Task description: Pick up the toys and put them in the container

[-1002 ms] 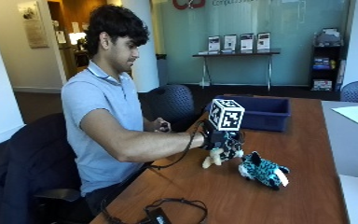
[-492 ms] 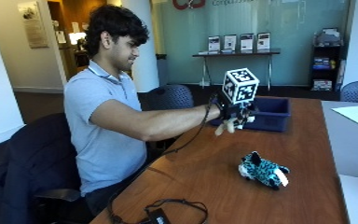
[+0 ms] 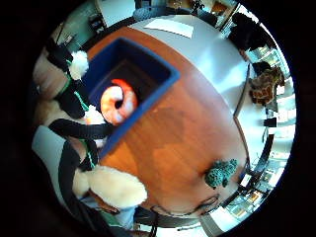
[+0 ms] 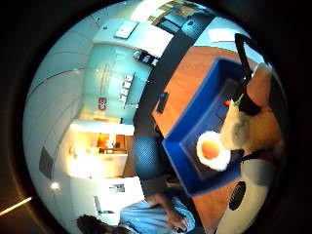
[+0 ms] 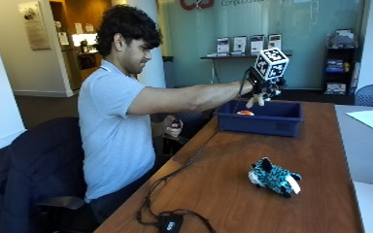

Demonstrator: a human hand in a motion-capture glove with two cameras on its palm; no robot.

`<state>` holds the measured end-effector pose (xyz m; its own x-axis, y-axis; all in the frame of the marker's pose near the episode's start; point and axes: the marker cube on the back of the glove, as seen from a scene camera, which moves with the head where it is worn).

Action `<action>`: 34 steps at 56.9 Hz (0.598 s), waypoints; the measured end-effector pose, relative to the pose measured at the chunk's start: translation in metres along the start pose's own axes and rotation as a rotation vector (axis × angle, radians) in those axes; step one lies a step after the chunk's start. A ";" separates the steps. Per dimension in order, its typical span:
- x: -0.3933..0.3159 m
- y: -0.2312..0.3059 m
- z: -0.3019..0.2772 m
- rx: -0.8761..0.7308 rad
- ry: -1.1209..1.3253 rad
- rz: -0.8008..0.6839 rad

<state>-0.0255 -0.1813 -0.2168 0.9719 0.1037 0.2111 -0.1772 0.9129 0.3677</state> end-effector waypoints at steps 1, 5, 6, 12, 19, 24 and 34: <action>-0.002 -0.004 0.002 0.001 -0.015 0.006; -0.005 -0.015 0.012 -0.034 -0.071 0.052; -0.005 -0.017 0.015 -0.059 -0.086 0.067; 0.001 -0.019 0.026 -0.187 -0.128 0.097; 0.024 -0.005 0.020 -0.174 -0.017 0.089; 0.041 0.007 0.012 -0.189 0.032 0.092; 0.088 0.053 -0.025 -0.218 0.143 0.132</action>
<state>0.0548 -0.1138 -0.2008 0.9573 0.2681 0.1083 -0.2816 0.9495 0.1385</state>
